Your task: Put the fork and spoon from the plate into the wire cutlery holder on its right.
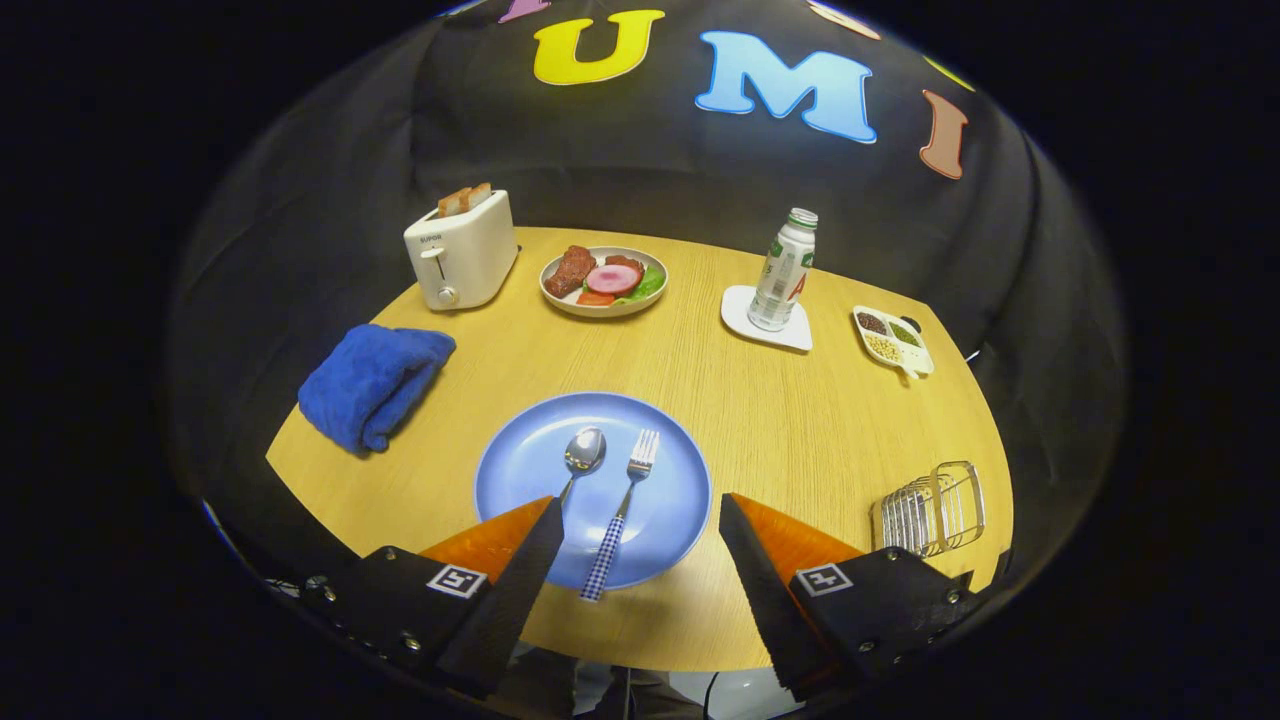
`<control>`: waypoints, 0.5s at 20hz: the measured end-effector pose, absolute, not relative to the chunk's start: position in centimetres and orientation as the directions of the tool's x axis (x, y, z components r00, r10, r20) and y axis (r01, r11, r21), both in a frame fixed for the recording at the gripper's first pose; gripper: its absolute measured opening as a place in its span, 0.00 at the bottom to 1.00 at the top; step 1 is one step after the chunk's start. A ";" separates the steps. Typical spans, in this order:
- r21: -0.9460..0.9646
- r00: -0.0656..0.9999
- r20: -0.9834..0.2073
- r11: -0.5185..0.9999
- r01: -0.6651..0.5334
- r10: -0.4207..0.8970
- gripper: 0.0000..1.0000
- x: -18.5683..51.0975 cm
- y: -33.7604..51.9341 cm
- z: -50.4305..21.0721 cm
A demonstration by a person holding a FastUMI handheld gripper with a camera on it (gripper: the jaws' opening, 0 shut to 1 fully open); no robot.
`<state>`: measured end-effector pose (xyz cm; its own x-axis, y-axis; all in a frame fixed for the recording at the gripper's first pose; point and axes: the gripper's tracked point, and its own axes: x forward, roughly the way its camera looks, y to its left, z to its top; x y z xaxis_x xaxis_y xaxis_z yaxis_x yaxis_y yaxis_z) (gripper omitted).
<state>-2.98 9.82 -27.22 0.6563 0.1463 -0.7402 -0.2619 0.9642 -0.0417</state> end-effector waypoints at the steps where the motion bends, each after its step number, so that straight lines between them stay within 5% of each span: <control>1: -0.047 0.648 -0.748 0.962 -0.267 0.144 0.96 -3.1 9.9 -27.7; 10: -0.047 0.510 -0.852 0.955 -0.294 0.115 0.96 -3.4 10.6 -33.2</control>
<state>-3.42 10.63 -33.20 0.5103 0.1152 -0.8522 -0.2937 0.9548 -0.0468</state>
